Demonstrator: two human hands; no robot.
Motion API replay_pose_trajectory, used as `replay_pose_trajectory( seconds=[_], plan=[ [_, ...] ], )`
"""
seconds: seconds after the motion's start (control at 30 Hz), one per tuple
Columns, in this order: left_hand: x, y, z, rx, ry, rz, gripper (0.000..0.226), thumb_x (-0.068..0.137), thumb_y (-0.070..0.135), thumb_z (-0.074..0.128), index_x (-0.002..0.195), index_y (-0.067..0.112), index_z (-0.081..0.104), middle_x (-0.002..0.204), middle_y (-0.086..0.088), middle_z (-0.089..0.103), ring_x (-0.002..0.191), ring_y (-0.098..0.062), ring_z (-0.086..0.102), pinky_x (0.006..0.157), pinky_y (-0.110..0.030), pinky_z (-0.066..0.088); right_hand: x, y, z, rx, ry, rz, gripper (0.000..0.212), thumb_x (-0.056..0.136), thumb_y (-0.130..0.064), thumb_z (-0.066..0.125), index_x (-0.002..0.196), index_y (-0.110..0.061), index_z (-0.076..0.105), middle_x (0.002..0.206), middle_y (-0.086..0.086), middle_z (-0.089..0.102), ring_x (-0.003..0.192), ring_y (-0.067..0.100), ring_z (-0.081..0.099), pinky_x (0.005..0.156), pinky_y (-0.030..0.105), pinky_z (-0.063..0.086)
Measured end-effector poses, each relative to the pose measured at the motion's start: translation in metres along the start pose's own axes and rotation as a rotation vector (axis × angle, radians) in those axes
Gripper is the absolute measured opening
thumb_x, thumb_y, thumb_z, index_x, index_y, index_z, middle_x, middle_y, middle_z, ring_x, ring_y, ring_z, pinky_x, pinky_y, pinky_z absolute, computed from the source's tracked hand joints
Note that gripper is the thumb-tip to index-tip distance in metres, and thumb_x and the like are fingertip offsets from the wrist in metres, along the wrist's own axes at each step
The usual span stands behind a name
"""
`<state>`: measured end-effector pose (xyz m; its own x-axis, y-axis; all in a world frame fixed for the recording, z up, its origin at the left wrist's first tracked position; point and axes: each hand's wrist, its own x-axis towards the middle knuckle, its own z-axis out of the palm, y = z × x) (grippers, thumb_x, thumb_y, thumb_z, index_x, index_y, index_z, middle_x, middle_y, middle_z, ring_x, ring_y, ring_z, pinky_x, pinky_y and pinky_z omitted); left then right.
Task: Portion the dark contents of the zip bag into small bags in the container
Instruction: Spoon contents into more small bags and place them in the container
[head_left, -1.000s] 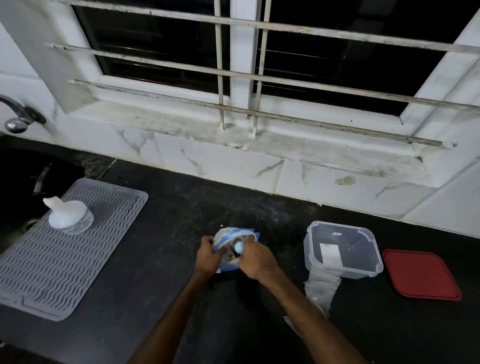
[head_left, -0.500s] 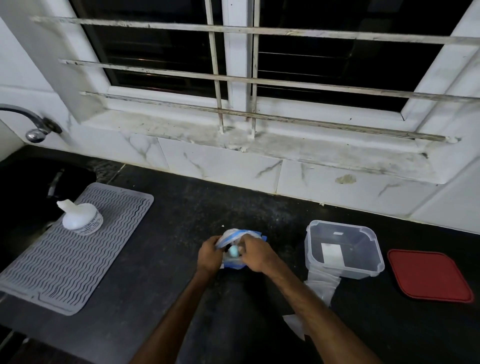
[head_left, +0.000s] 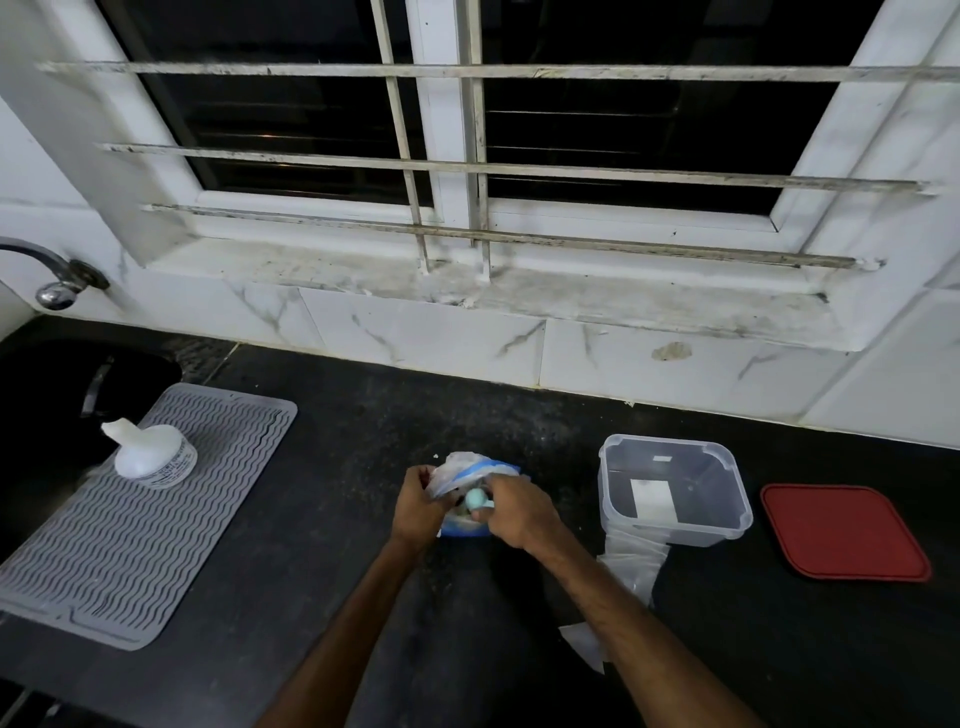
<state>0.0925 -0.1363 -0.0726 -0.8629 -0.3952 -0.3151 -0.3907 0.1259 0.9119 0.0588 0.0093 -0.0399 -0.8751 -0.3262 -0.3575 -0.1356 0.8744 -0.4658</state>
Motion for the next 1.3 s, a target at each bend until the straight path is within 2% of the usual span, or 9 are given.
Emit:
replay_pose_trajectory(
  seconds=[0.1, 0.2, 0.27, 0.53, 0.7, 0.93, 1.07, 1.17, 1.3],
  plan=[
    [-0.001, 0.0, -0.003, 0.081, 0.008, 0.079, 0.039, 0.076, 0.001, 0.076, 0.106, 0.014, 0.055, 0.102, -0.004, 0.067, 0.093, -0.018, 0.066, 0.081, -0.033, 0.057, 0.0, -0.003, -0.004, -0.032, 0.017, -0.11, 0.043, 0.092, -0.039, 0.059, 0.131, -0.021, 0.054, 0.129, 0.003, 0.06, 0.117, 0.022, 0.056, 0.098, 0.033, 0.041],
    [-0.003, 0.004, -0.006, 0.234, 0.054, 0.204, 0.038, 0.072, -0.01, 0.07, 0.102, 0.011, 0.059, 0.094, 0.0, 0.067, 0.085, -0.013, 0.063, 0.068, -0.006, 0.047, -0.001, -0.001, -0.001, -0.043, 0.001, -0.144, 0.045, 0.094, -0.044, 0.053, 0.135, -0.024, 0.052, 0.135, 0.001, 0.058, 0.123, 0.02, 0.052, 0.1, 0.032, 0.039],
    [-0.005, 0.007, -0.01, 0.328, 0.046, 0.289, 0.04, 0.071, -0.012, 0.069, 0.104, 0.009, 0.062, 0.093, 0.003, 0.067, 0.083, -0.009, 0.062, 0.065, -0.001, 0.042, -0.001, 0.003, -0.001, -0.04, 0.02, -0.11, 0.046, 0.095, -0.046, 0.05, 0.135, -0.023, 0.052, 0.136, 0.002, 0.057, 0.123, 0.021, 0.052, 0.1, 0.032, 0.039],
    [-0.008, 0.008, -0.021, 0.439, -0.116, 0.28, 0.025, 0.087, 0.005, 0.067, 0.107, 0.019, 0.063, 0.086, 0.013, 0.063, 0.074, 0.011, 0.059, 0.064, 0.001, 0.04, -0.001, 0.004, -0.003, -0.113, 0.038, -0.034, 0.04, 0.099, -0.046, 0.04, 0.123, -0.018, 0.057, 0.118, 0.007, 0.065, 0.104, 0.024, 0.062, 0.091, 0.039, 0.048],
    [-0.011, 0.002, -0.012, 0.351, -0.005, 0.172, 0.007, 0.098, 0.011, 0.051, 0.102, 0.015, 0.048, 0.091, 0.003, 0.062, 0.078, -0.006, 0.061, 0.057, -0.01, 0.044, -0.003, 0.003, -0.001, -0.205, 0.017, -0.051, 0.039, 0.099, -0.045, 0.04, 0.124, -0.02, 0.057, 0.115, 0.006, 0.066, 0.102, 0.023, 0.062, 0.088, 0.037, 0.046],
    [-0.01, 0.006, -0.009, 0.328, 0.133, 0.13, 0.021, 0.094, 0.013, 0.06, 0.114, 0.011, 0.061, 0.103, -0.004, 0.069, 0.08, -0.006, 0.061, 0.064, -0.012, 0.044, -0.004, -0.005, -0.004, -0.25, 0.033, -0.04, 0.046, 0.101, -0.046, 0.034, 0.108, -0.013, 0.065, 0.1, 0.006, 0.069, 0.089, 0.02, 0.064, 0.079, 0.033, 0.047],
    [-0.013, 0.011, -0.008, 0.395, 0.15, 0.188, 0.026, 0.091, 0.0, 0.055, 0.113, 0.007, 0.068, 0.104, -0.005, 0.069, 0.087, -0.009, 0.059, 0.06, -0.006, 0.041, -0.003, -0.01, -0.007, -0.322, 0.036, -0.118, 0.039, 0.101, -0.042, 0.039, 0.117, -0.016, 0.063, 0.109, 0.007, 0.068, 0.096, 0.024, 0.065, 0.084, 0.037, 0.049],
    [-0.01, 0.011, -0.008, 0.405, 0.186, 0.221, 0.026, 0.09, -0.002, 0.056, 0.113, 0.002, 0.067, 0.112, -0.01, 0.06, 0.097, -0.013, 0.058, 0.066, -0.004, 0.04, -0.005, -0.009, -0.009, -0.443, 0.017, -0.125, 0.033, 0.1, -0.033, 0.044, 0.125, -0.017, 0.058, 0.115, 0.006, 0.065, 0.102, 0.024, 0.063, 0.084, 0.035, 0.049],
    [-0.011, 0.014, -0.007, 0.272, 0.185, 0.246, 0.035, 0.085, -0.008, 0.057, 0.113, 0.011, 0.069, 0.108, -0.002, 0.066, 0.098, -0.013, 0.064, 0.081, -0.02, 0.051, -0.006, -0.006, -0.006, -0.47, -0.003, -0.073, 0.035, 0.099, -0.033, 0.046, 0.129, -0.021, 0.058, 0.115, 0.005, 0.065, 0.1, 0.022, 0.064, 0.08, 0.033, 0.049]
  ],
)
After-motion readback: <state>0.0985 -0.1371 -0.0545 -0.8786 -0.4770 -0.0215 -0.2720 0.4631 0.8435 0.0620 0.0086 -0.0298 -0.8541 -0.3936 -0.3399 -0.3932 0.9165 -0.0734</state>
